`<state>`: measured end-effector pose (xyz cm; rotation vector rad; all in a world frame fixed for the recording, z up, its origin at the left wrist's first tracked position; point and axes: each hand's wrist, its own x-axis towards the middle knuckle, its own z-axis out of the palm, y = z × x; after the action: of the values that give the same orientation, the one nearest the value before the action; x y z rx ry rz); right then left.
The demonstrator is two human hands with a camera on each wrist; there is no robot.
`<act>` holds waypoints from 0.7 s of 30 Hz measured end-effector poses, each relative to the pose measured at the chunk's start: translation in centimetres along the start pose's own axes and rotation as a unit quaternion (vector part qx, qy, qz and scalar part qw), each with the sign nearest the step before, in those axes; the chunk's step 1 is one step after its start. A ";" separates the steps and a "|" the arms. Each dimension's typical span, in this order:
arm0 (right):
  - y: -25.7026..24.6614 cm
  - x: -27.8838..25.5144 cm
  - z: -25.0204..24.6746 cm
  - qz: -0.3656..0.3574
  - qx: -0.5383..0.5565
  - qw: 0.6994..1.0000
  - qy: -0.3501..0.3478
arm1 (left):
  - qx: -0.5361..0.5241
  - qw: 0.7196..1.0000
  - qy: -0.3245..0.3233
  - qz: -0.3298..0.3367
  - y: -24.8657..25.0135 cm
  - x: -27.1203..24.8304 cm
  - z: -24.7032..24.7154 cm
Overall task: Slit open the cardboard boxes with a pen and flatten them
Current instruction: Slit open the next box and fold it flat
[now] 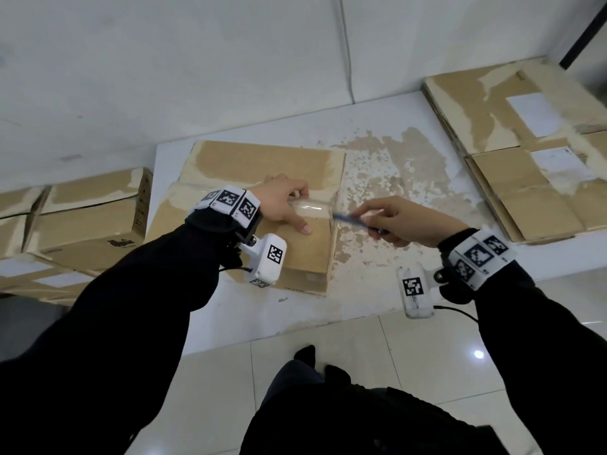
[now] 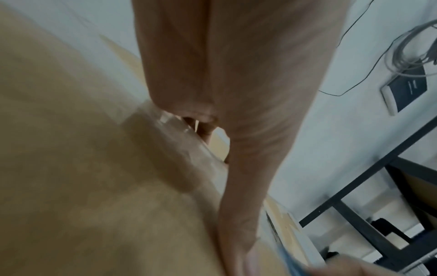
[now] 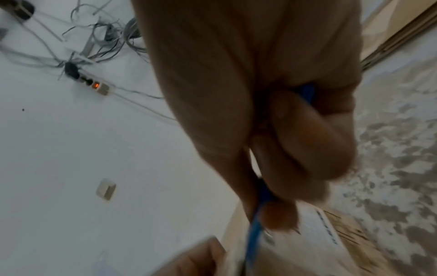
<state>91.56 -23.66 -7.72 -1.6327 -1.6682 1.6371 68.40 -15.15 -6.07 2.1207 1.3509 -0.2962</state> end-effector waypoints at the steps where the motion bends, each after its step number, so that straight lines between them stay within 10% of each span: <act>1: -0.2 -0.3 -0.1 0.008 -0.016 0.999 -0.051 | -0.010 1.000 0.002 0.004 0.0 -0.1 -0.2; 8: 0.8 -2.2 -1.8 -0.040 -0.109 0.984 0.134 | 0.120 0.985 0.128 -0.004 1.2 -1.6 1.4; 17: 1.6 -0.3 0.9 -0.083 -0.164 0.969 0.165 | -0.174 0.975 0.036 -0.135 0.4 0.0 1.5; 21: 1.7 -0.1 1.6 -0.092 -0.169 0.964 0.182 | -0.409 0.889 0.046 -0.202 0.9 0.0 1.0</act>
<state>91.18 -25.03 -9.55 -1.7352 -1.8982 0.9317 69.26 -16.02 -6.53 1.1605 1.5950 0.2019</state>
